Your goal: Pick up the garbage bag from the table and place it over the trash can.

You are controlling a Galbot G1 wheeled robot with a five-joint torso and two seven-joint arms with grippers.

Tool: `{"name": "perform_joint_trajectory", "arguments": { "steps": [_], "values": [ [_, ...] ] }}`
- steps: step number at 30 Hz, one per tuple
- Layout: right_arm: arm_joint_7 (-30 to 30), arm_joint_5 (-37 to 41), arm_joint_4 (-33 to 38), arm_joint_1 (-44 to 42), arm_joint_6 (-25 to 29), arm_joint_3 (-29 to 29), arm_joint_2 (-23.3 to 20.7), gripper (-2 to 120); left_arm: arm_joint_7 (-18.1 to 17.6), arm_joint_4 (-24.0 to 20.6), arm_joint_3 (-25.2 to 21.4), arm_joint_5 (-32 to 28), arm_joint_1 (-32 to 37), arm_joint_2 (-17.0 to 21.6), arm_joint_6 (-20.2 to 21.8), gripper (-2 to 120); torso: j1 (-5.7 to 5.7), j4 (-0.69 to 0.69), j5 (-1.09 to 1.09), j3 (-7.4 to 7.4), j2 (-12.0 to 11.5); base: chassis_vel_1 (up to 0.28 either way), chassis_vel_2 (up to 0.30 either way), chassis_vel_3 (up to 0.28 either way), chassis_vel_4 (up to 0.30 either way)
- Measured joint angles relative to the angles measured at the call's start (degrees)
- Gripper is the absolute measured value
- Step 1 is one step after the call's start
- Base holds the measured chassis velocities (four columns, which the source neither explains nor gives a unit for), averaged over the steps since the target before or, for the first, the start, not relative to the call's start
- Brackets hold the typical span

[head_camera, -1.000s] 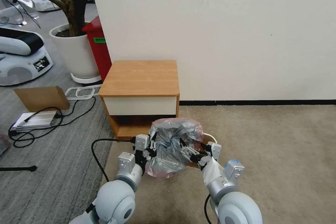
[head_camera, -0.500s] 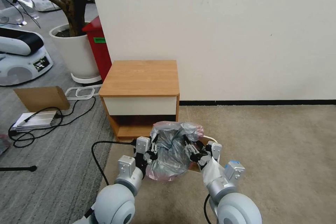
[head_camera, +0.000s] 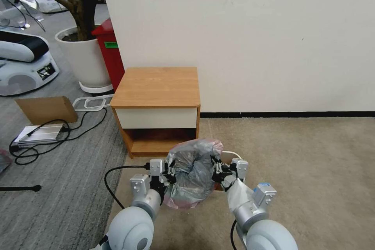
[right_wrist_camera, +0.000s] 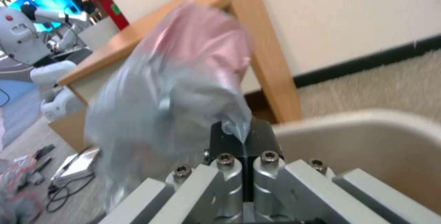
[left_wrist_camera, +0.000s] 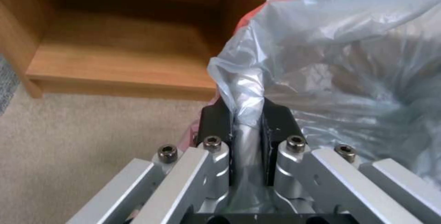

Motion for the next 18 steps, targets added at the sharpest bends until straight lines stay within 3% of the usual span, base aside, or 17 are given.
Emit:
{"name": "perform_joint_trajectory", "arguments": {
  "steps": [9, 13, 18],
  "values": [
    [-0.04, 7.77, 0.87, 5.83, -4.36, 6.48, -7.87, 0, 0.41, 0.36, 0.58, 0.32, -0.03, -0.18, 0.6, 9, 0.0, 0.0, 0.01, 0.0, 0.0, 0.0, 0.0, 0.0, 0.0],
    [0.08, 11.96, -1.0, 10.29, -8.11, 9.35, -13.66, 0, 1.65, 0.39, 0.99, 0.64, -0.13, -0.46, 0.61, 9, 0.0, 0.0, 0.02, 0.0, 0.0, 0.0, 0.0, 0.0, 0.0],
    [0.2, 14.36, -2.69, 14.34, -12.86, 10.08, -16.84, 0, 2.43, 0.26, 1.19, 0.79, 0.07, -0.53, 0.61, 9, 0.0, 0.01, 0.01, 0.0, 0.0, 0.0, 0.0, 0.0, 0.0]
  ]
}}
